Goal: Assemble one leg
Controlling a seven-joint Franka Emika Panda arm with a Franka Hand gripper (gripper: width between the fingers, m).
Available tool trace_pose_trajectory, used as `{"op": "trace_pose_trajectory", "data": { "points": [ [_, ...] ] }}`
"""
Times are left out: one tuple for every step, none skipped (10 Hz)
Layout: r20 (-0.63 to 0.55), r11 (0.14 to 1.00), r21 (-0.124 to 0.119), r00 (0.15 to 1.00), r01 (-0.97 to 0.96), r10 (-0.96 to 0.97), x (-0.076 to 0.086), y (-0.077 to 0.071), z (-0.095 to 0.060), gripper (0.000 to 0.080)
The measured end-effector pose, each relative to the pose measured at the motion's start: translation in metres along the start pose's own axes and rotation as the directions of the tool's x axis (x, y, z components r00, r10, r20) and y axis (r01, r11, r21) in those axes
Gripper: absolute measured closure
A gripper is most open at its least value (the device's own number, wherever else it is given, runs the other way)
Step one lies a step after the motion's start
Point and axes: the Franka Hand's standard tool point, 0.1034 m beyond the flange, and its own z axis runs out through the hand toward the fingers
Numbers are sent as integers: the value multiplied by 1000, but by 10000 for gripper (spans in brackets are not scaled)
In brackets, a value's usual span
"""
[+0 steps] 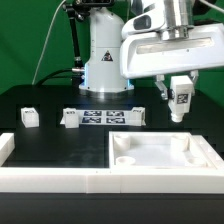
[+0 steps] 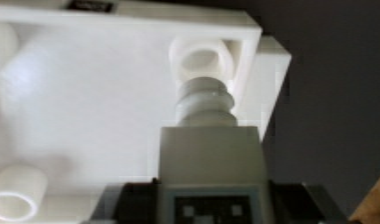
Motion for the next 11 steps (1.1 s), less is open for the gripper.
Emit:
{"op": "trace_pose_trajectory", "data": {
  "points": [
    [-2,1000,9,1000,10,-10,16,1,5,512],
    [-7,1000,16,1000,21,-21,32,1,6,512],
    [-20,999,19,999,28,-28,43,1,2,512],
    [-48,1000,12,999,27,-26,44,2,2,512],
    [-49,1000,11,998,27,-26,43,2,3,512],
    [-94,1000,1,995,25,-25,47,5,2,512],
    [-179,999,-21,983,30,-33,50,9,1,512],
    [-248,998,-42,968,39,-48,49,14,7,512],
    [-206,999,-30,977,42,-47,50,12,13,512],
    [-217,999,-28,975,45,-50,61,11,9,512],
    [-218,998,-27,974,51,-56,68,11,11,512]
  ]
}}
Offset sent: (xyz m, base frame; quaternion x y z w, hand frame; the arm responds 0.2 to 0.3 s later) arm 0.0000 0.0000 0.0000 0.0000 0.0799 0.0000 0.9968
